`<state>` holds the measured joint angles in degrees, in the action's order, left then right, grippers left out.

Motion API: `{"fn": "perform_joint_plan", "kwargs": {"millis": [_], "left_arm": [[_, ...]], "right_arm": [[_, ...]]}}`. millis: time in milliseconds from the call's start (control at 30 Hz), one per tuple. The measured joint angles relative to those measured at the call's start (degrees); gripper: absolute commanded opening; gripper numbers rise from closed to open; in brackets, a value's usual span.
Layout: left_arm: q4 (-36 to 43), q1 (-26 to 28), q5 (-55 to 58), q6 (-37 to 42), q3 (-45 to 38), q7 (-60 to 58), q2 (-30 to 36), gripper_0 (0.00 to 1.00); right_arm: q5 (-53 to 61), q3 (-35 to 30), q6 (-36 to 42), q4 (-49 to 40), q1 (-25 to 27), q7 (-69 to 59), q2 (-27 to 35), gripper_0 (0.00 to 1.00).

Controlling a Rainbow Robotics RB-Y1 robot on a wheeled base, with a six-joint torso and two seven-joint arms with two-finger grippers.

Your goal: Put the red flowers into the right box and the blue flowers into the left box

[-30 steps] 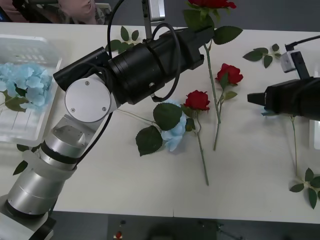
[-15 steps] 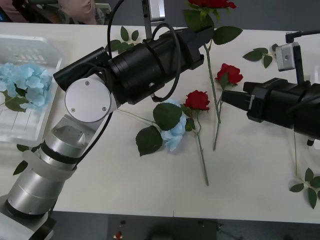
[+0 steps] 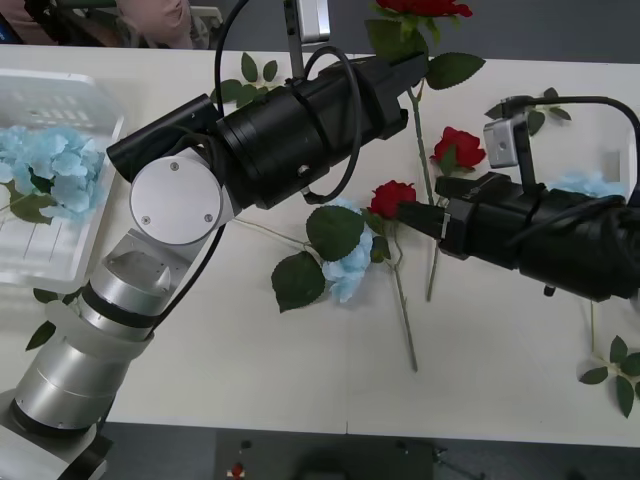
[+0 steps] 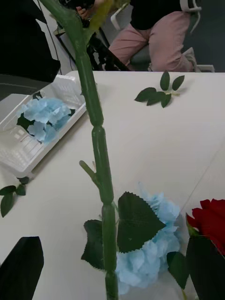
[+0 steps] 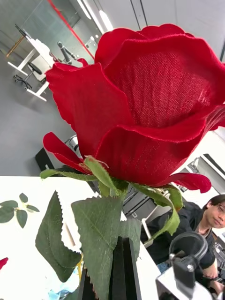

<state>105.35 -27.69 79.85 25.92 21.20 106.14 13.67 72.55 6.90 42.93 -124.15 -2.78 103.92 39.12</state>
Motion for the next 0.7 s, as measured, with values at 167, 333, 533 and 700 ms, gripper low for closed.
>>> {"fn": "perform_joint_plan", "kwargs": {"millis": [167,333,533,700], "left_arm": [[0.0,0.0,0.0,0.0,0.0,0.0,0.0,0.00],[0.0,0.0,0.0,0.0,0.0,0.0,0.0,0.00],[0.0,0.0,0.0,0.0,0.0,0.0,0.0,0.00],[0.0,0.0,0.0,0.0,0.0,0.0,0.0,0.00]], "right_arm": [[0.0,0.0,1.7,2.7,-1.4,4.0,-4.5,0.89],[0.0,0.0,1.7,4.8,-3.1,7.1,-7.4,0.89],[0.0,1.5,1.7,6.2,-5.3,9.3,-7.8,0.77],[0.0,4.3,1.7,6.6,-6.8,9.3,-7.8,0.56]]}}
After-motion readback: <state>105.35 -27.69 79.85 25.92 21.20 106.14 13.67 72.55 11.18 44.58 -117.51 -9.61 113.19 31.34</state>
